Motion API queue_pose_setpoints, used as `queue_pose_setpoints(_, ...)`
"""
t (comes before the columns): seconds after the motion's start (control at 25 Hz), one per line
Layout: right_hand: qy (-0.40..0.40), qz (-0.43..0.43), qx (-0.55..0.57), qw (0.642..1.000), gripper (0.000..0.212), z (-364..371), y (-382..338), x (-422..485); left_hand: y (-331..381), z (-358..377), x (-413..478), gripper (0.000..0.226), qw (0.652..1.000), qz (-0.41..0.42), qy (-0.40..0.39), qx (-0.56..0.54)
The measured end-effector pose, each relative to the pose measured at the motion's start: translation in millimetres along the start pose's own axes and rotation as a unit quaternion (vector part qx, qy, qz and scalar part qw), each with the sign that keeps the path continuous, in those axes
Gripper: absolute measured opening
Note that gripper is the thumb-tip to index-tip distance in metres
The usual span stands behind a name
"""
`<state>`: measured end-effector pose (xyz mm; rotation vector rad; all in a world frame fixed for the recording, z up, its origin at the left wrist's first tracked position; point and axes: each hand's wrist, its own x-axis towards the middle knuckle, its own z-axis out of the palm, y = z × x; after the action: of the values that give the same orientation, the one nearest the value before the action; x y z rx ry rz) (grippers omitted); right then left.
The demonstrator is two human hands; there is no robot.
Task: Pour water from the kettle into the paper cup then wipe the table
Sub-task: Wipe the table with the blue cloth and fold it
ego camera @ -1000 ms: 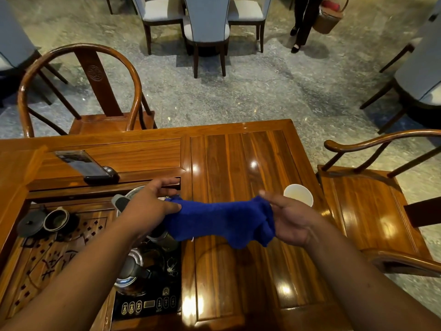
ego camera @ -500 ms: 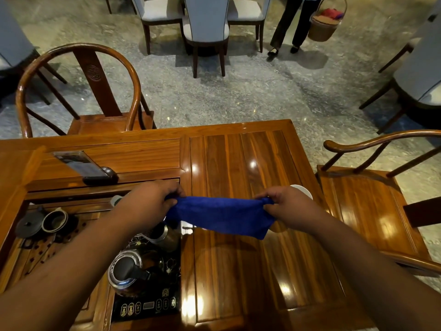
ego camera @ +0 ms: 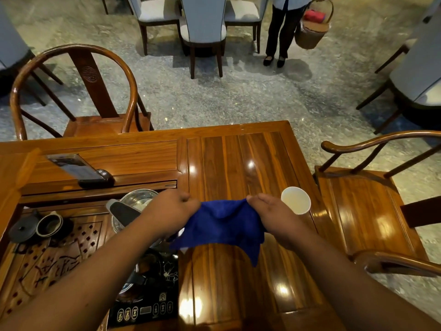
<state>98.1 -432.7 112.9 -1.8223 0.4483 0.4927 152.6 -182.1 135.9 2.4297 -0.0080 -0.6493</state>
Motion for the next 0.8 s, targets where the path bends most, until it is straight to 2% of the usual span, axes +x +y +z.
queue_pose_setpoints(0.08, -0.015, 0.018, 0.046, 0.999, 0.037, 10.5, 2.1, 4.4, 8.3, 11.1, -1.0, 0.036, 0.993, -0.051, -0.022, -0.106)
queue_pose_setpoints(0.24, -0.081, 0.003, 0.075, 0.994, 0.035, 26.0, 5.2, 11.7, 25.8, 31.9, -4.4, 0.036, 0.965, -0.104, -0.073, -0.231)
queue_pose_setpoints(0.32, -0.144, 0.001, 0.051, 0.988, 0.050, 32.5, 5.6, 10.8, 35.4, 41.4, -6.1, 0.032, 0.938, -0.130, -0.101, -0.306)
queue_pose_setpoints(0.4, -0.159, -0.009, 0.023, 0.987, 0.060, 37.3, 12.9, 15.9, 38.6, 49.7, -8.0, 0.021, 0.917, -0.122, -0.127, -0.357)
queue_pose_setpoints(0.44, -0.161, -0.014, 0.033, 0.986, 0.057, 37.9, 16.7, 19.5, 34.5, 52.6, -8.5, 0.016, 0.911, -0.115, -0.128, -0.376)
queue_pose_setpoints(0.52, -0.168, -0.013, 0.084, 0.982, 0.045, 36.3, 22.0, 24.4, 20.4, 54.5, -7.2, 0.012, 0.927, -0.090, -0.076, -0.356)
queue_pose_setpoints(0.6, -0.176, 0.006, 0.140, 0.974, 0.043, 31.8, 26.9, 27.6, -5.1, 56.5, 1.5, 0.031, 0.959, -0.065, -0.018, -0.274)
queue_pose_setpoints(0.64, -0.186, 0.015, 0.187, 0.965, 0.045, 29.4, 30.4, 28.5, -13.2, 56.2, 3.0, 0.048, 0.967, -0.058, -0.039, -0.246)
queue_pose_setpoints(0.72, -0.204, 0.032, 0.284, 0.936, 0.047, 23.3, 37.3, 31.4, -20.8, 61.4, 5.3, 0.073, 0.956, -0.042, -0.130, -0.261)
queue_pose_setpoints(0.8, -0.190, 0.034, 0.320, 0.928, 0.046, 16.4, 44.9, 36.5, -16.5, 73.3, 7.5, 0.066, 0.921, -0.038, -0.200, -0.332)
